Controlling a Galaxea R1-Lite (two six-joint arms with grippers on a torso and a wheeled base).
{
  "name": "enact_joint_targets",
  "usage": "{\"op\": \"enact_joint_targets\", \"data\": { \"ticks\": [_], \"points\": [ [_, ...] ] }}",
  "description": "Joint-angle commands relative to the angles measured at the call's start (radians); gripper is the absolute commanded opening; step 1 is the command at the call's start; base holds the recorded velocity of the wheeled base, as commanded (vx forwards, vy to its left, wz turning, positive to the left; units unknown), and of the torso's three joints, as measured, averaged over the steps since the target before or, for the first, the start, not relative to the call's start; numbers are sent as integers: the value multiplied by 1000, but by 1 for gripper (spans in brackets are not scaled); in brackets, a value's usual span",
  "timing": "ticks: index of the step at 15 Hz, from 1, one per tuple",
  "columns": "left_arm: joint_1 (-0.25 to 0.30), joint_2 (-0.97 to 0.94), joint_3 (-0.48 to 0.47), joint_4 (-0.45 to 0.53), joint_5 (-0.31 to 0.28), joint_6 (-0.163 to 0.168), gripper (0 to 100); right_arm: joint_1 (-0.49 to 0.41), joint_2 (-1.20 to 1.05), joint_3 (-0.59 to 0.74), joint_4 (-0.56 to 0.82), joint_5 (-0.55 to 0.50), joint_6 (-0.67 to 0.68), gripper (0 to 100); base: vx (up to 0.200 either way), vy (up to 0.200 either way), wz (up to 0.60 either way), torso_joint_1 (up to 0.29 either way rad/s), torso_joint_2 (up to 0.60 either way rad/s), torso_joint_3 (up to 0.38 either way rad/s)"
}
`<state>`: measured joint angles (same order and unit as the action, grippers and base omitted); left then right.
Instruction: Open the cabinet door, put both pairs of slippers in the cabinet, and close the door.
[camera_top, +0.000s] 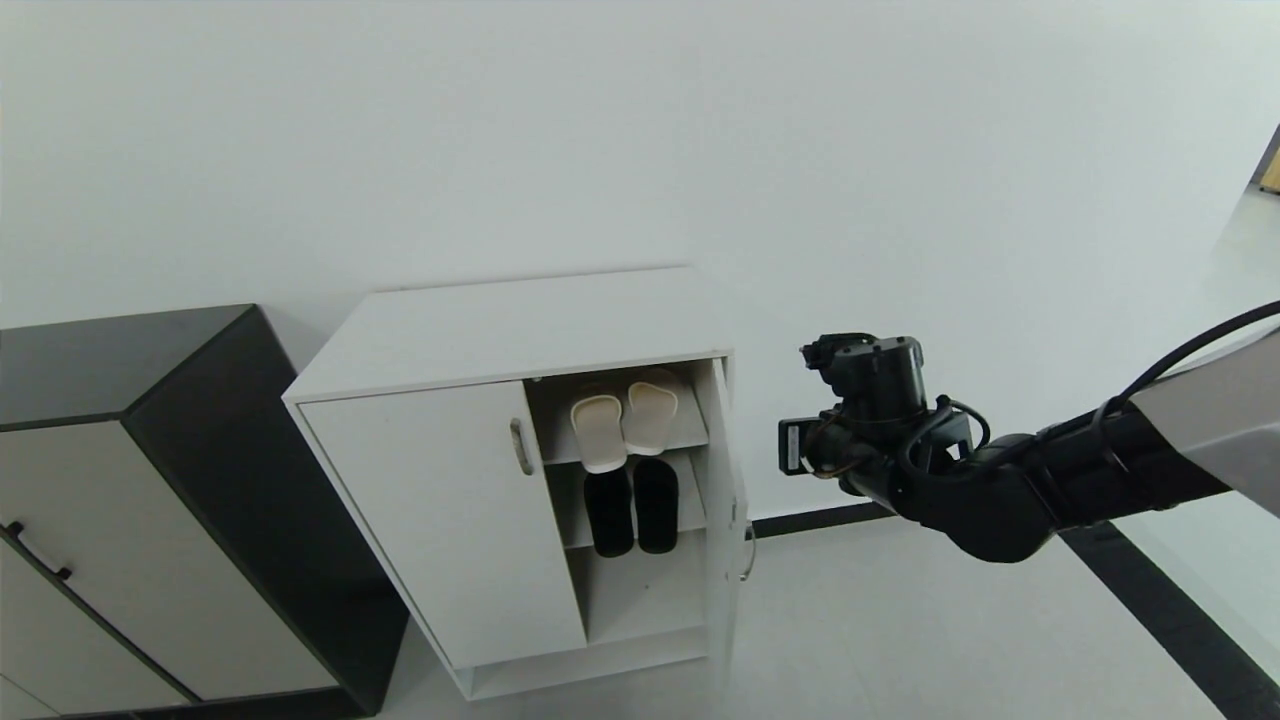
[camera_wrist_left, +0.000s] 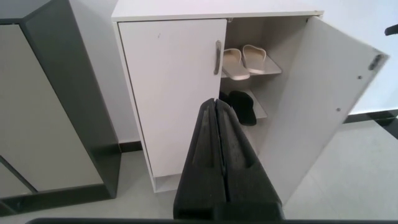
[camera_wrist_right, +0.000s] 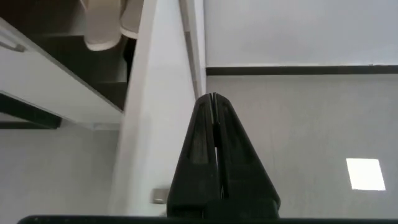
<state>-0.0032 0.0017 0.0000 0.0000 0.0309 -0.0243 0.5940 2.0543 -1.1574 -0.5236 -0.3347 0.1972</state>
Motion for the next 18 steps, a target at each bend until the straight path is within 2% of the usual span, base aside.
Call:
{"op": "enact_joint_targets", "data": {
  "ticks": [1, 4, 11, 17, 18],
  "points": [
    [0, 0, 0, 0, 1, 0, 0, 12, -17, 36, -19, 5, -18, 0, 0, 0, 0, 0, 0, 0],
    [0, 0, 0, 0, 0, 0, 0, 13, -39, 96, -102, 66, -42, 0, 0, 0, 0, 0, 0, 0],
    [0, 0, 0, 0, 0, 0, 0, 43, -39, 128, -128, 68, -71, 0, 0, 0, 0, 0, 0, 0],
    [0, 0, 0, 0, 0, 0, 0, 64, -37, 148, -128, 75, -78, 0, 0, 0, 600, 4, 4, 1],
    [0, 0, 0, 0, 0, 0, 0, 66, -37, 151, -136, 85, -87, 0, 0, 0, 0, 0, 0, 0]
  ]
}}
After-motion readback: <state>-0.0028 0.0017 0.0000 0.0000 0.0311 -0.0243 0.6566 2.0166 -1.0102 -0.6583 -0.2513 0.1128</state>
